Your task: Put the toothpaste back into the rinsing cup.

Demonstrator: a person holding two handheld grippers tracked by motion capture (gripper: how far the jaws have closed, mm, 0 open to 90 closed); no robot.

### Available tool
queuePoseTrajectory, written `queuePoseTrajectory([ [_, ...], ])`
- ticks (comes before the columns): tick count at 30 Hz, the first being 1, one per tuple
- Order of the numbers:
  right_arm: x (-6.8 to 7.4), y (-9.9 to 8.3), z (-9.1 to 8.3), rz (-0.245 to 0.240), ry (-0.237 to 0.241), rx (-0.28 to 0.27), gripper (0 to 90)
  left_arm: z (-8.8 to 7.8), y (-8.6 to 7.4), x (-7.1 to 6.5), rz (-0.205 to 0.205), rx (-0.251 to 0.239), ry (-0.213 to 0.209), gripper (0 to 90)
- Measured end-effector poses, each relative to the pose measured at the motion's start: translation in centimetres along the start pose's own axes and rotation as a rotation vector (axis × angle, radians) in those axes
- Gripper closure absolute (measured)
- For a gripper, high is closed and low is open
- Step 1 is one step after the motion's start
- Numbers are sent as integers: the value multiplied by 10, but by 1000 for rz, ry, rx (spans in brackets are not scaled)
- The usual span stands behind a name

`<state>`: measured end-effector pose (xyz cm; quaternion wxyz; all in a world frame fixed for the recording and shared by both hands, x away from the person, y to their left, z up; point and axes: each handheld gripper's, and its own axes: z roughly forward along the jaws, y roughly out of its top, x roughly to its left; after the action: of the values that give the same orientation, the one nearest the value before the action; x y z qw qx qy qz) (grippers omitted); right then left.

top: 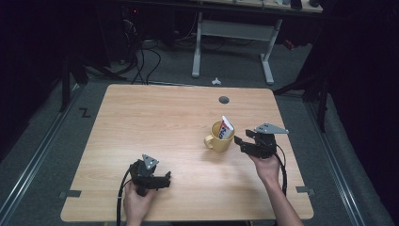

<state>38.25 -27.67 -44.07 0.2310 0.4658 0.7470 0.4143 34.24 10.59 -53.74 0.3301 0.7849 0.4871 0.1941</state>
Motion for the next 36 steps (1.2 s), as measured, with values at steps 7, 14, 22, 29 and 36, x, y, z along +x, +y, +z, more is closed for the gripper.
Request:
queuePoseTrajectory([
  [7,-4,-5,0,12,-7,5,407,0,0,0,0,0,0,22],
  [14,-8,-10,-1,18,-15,8,408,0,0,0,0,0,0,22],
  [22,-13,-18,-1,41,-21,16,408,0,0,0,0,0,0,22],
  [29,-13,-26,1,59,-19,23,410,0,0,0,0,0,0,22],
  [36,-14,-31,3,64,-20,30,413,0,0,0,0,0,0,22],
])
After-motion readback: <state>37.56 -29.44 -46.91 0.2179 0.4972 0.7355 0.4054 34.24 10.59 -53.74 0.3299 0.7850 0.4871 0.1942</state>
